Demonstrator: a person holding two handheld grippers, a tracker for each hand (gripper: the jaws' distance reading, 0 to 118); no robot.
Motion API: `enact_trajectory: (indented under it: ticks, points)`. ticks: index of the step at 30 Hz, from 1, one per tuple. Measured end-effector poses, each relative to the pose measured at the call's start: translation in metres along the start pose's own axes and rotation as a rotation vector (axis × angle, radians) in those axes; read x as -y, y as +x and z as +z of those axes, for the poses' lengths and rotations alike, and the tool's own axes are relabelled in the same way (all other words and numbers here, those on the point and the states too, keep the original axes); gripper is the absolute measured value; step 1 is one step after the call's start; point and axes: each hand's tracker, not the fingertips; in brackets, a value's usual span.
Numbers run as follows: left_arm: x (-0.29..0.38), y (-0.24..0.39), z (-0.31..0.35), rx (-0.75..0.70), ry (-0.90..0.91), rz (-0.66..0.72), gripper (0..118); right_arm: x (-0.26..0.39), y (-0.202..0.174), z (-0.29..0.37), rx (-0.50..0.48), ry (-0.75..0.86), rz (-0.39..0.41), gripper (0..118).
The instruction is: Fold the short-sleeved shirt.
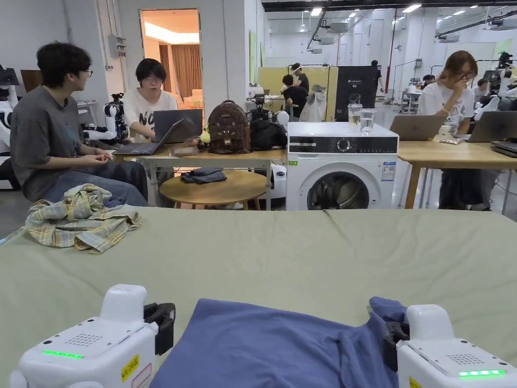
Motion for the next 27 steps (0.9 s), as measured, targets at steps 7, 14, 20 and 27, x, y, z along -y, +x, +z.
enact_trajectory:
  ticks: [7,14,20,27]
  points:
    - [-0.015,0.007,0.027,0.019,-0.007,0.031,0,0.005,0.002,0.009,-0.025,-0.012,0.033,0]
    - [-0.011,-0.034,0.078,-0.001,-0.14,0.084,0,0.01,0.01,0.029,-0.115,-0.021,-0.006,0]
    - [-0.029,-0.058,0.101,-0.01,-0.359,0.237,45,0.016,0.019,0.032,-0.162,-0.054,-0.059,0]
    - [0.031,-0.04,0.093,-0.015,-0.534,0.256,42,0.02,0.031,0.047,-0.151,-0.062,-0.075,0]
